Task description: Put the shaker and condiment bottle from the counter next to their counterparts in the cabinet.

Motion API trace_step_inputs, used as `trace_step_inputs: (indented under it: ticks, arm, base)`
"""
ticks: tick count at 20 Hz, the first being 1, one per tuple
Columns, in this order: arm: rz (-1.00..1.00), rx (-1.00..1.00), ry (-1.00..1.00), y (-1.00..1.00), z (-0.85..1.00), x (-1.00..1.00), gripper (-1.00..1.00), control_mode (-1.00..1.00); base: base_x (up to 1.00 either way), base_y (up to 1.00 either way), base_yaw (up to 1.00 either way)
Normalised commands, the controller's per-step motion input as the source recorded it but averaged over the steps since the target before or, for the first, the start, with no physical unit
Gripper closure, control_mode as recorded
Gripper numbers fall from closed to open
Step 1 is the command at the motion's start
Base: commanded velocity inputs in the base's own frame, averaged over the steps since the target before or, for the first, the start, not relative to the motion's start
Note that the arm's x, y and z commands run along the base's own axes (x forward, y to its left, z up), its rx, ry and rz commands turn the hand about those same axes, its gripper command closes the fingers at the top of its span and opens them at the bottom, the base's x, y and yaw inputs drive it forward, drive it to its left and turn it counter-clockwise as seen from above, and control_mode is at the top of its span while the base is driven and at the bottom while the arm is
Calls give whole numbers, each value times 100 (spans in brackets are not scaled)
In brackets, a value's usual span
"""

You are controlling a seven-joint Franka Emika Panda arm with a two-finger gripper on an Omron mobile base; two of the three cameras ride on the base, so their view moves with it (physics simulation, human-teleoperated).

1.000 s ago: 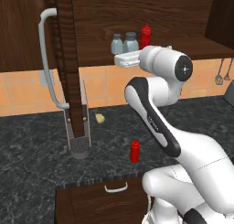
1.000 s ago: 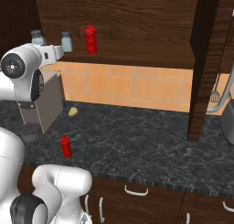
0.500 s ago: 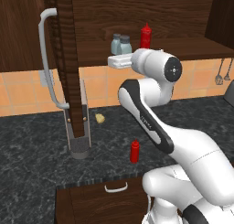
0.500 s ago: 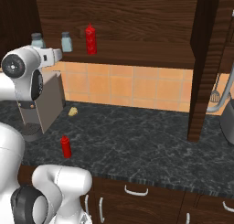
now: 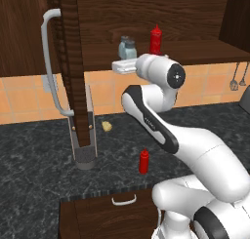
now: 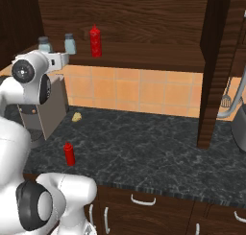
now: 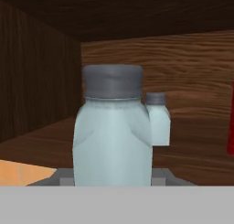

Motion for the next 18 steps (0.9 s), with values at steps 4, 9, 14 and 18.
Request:
trace_step_inputs:
  ticks: [4, 9, 14, 18]
  arm:
    - [0, 0, 8, 11, 0, 41, 100, -100]
    - [0, 0, 0, 13, 0, 33, 100, -100]
    - [0, 0, 0, 14, -1, 39, 100, -100]
    - [0, 0, 3, 13, -5, 40, 100, -100]
  base:
    - [0, 0, 0]
    - [0, 0, 0]
    - [0, 0, 0]
    - [0, 0, 0]
